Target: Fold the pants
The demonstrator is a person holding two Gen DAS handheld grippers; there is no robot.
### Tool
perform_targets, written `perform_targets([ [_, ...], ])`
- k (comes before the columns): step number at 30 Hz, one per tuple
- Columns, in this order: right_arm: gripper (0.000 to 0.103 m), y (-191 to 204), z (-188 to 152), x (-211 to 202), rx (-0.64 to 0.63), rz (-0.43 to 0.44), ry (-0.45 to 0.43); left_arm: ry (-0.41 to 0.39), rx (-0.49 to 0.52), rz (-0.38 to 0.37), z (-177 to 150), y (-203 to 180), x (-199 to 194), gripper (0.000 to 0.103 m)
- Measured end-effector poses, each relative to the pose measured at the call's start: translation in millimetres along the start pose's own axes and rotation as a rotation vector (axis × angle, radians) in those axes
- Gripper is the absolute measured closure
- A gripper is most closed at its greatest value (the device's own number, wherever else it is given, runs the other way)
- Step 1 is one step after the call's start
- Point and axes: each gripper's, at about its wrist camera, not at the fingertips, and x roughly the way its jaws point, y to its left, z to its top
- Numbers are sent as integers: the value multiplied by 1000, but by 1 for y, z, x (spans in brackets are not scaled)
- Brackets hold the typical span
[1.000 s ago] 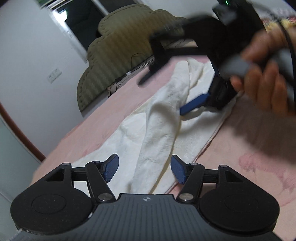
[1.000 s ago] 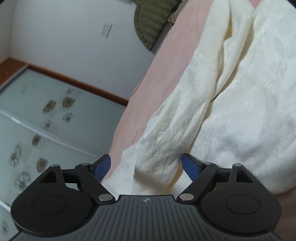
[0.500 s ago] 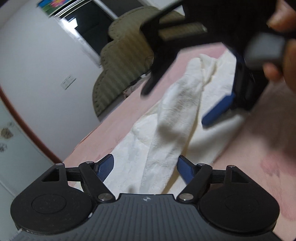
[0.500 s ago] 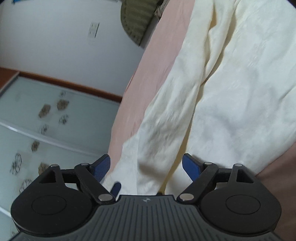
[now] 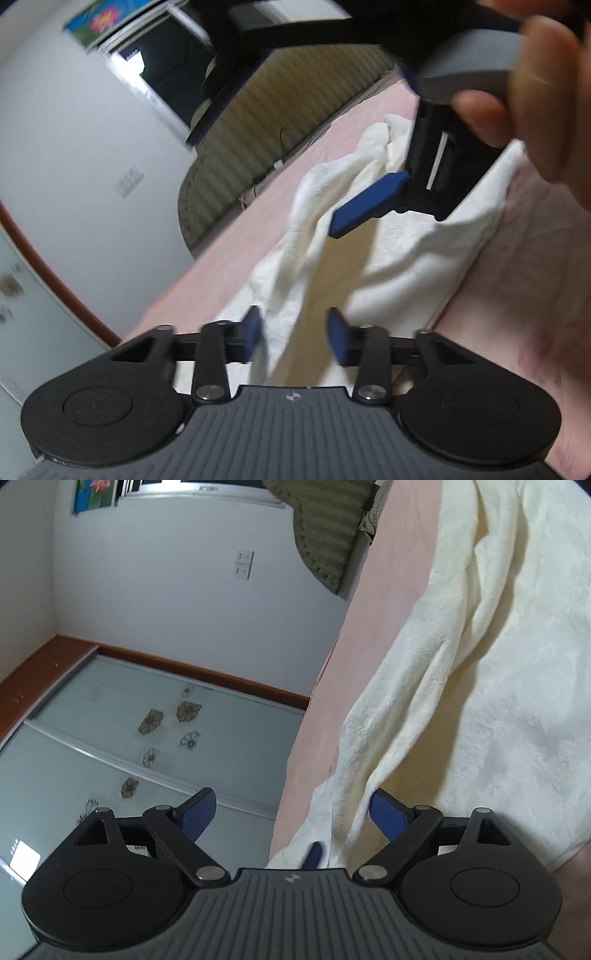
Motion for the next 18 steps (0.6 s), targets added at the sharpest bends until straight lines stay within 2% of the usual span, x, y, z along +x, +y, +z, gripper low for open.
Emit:
perform_targets([
  [1,12,0,1,1,-6,-2,5,4,-22,-1,1,3,1,80],
  [2,12,0,1,2,-9,2,6,3,-49,-8,0,7,2,84],
  [7,12,0,0,-3,-54,1,20,-36,-215,-92,-2,28,-12,95],
  [11,12,-4,3,-27,-147,-88,-9,-42,-254,-171,-10,27,-23,96],
  [14,11,-16,19,-38,-98,-67,-44,-34,-279,-191,-10,31,-22,96],
  [15,10,-21,27,-39,-75,-53,-45,-23,-302,-210,-10,36,-19,96],
  [18,7,-27,51,-37,-41,-85,-59,39,-405,-283,-12,48,-9,96],
])
